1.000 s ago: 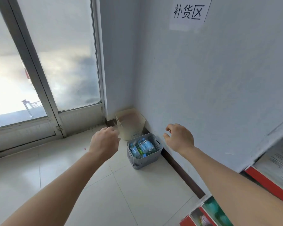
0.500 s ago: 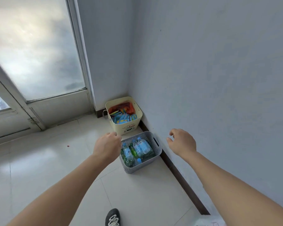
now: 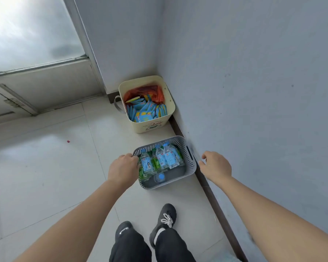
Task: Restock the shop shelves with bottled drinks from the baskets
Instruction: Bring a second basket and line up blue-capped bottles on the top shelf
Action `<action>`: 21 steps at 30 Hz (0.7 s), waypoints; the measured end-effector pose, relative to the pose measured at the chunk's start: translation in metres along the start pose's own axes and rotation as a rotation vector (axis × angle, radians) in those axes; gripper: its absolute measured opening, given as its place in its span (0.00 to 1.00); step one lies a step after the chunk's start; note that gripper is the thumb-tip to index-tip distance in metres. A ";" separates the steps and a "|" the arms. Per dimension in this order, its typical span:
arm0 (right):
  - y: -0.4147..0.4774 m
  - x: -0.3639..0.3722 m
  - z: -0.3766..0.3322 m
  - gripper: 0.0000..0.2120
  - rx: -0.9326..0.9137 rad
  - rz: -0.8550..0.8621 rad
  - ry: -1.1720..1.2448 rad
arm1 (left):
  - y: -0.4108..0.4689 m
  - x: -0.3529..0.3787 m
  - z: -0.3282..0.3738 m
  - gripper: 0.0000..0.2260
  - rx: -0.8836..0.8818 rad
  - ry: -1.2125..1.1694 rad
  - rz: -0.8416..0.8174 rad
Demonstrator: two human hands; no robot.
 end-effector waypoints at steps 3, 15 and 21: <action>0.041 0.055 0.002 0.11 0.004 -0.038 0.002 | 0.027 0.057 -0.010 0.14 -0.076 -0.030 -0.045; 0.165 0.284 0.033 0.14 0.028 -0.039 -0.057 | 0.094 0.302 -0.060 0.11 -0.310 -0.128 -0.146; 0.196 0.354 0.061 0.24 0.203 -0.059 -0.092 | 0.111 0.366 -0.063 0.15 -0.419 -0.249 -0.052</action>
Point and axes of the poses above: each hand's wrist, its own y-axis towards the middle knuckle, its own x-axis out of the palm, z = x × y, the point moved 2 cm from there along y, towards the middle knuckle, and after that the axes turned 13 degrees about z, right-handed, at the moved point
